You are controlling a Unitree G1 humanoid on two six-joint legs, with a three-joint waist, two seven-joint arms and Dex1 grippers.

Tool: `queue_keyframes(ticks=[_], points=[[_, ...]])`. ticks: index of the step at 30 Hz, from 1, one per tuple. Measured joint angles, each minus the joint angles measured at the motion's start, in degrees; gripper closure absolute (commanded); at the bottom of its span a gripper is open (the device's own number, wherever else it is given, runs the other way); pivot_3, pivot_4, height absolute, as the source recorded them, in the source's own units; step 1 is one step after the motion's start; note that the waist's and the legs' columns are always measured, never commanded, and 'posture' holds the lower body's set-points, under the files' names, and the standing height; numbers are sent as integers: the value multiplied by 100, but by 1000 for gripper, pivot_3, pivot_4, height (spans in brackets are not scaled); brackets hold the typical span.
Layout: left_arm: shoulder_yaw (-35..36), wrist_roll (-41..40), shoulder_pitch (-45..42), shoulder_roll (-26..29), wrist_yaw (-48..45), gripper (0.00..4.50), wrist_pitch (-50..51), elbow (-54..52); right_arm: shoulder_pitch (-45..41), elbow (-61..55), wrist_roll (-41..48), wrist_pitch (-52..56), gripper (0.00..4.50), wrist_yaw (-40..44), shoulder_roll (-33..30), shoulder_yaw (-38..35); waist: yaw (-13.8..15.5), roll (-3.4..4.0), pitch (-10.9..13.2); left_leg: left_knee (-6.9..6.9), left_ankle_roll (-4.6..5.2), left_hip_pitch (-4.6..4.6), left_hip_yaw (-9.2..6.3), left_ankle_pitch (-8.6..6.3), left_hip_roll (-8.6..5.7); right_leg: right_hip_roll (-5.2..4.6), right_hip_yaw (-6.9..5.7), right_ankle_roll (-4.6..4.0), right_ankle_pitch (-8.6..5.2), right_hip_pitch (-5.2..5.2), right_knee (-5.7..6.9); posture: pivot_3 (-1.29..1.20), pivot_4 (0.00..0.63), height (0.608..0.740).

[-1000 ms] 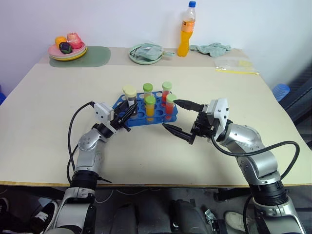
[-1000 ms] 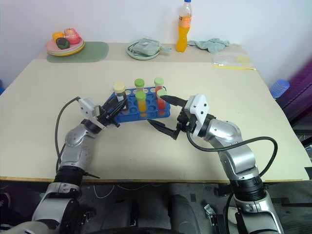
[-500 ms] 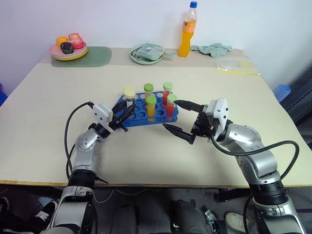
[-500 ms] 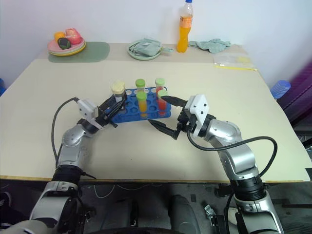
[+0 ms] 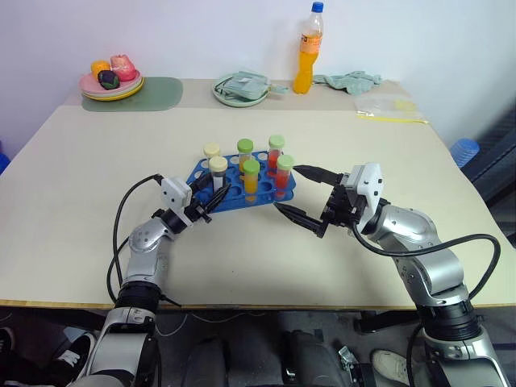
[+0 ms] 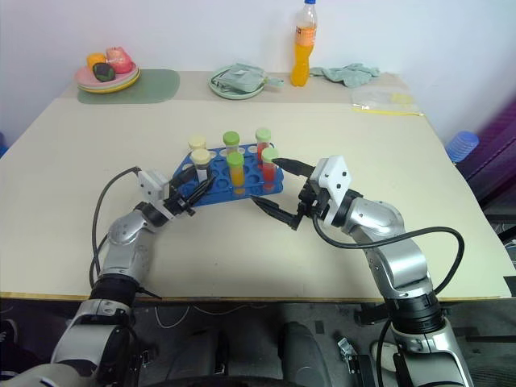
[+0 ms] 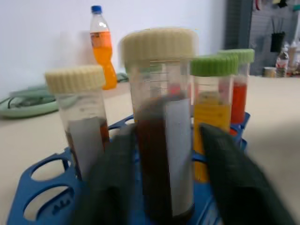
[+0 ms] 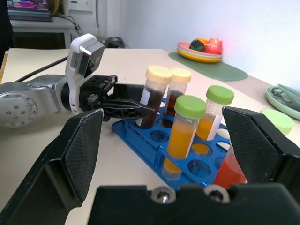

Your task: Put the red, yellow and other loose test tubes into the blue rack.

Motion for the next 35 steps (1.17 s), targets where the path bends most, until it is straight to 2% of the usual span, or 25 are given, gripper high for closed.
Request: queue_keyframes(ticks=[1,4,6,9,14,17,20,28,35], points=[[22,-30,9,16,-2,19,72,-42,-1,0,-2,-1,0,2,0,0,2,0,0,0,0,0,0,0,0,0,0,0,0,0,0,0,150,740],[51,-248,287,189,-97,19,439,-609,4,3,-37,-35,0,18,-12,0,-14,0,0,0,2,-1,1,-1,2,-1,1,0,0,0,-1,0,150,740],[55,-660,721,506,-380,19,1138,-1365,22,13,-45,-51,0,27,-28,-11,-36,0,0,-1,4,1,1,-3,8,4,1,0,0,-1,0,0,150,740],[67,-1451,1730,1406,-983,19,2586,-2690,175,93,-74,-82,0,29,-96,-80,-44,4,2,-4,5,5,1,-4,17,9,1,-3,-2,-3,6,0,150,740],[574,-1999,2332,2346,-1488,19,3494,-3474,457,167,-99,-104,0,-11,-217,-311,7,5,2,-1,3,5,3,-3,15,5,1,-29,-16,-2,1,0,150,740],[999,-2266,2434,2780,-1870,19,3772,-3513,679,163,-101,-102,0,-57,-274,-458,-5,12,6,-1,3,5,7,-3,15,3,1,-29,-17,-4,-1,0,150,740],[1313,-2502,2435,2892,-2123,19,3960,-3510,729,161,-101,-103,0,-52,-276,-462,-8,13,6,-1,3,5,8,-3,14,3,1,-29,-16,-4,-1,0,150,740],[1368,-2496,2700,3011,-2769,19,4010,-3582,728,161,-243,-309,0,108,-374,-377,-9,13,6,-2,3,5,10,-3,15,4,1,-30,-17,-7,-1,0,150,740],[1405,-2233,2008,3349,-3111,19,3868,-2921,695,368,-460,-672,0,-107,-39,-318,-4,12,6,-2,3,2,12,-3,13,4,2,-29,-17,-7,-5,0,150,740]])
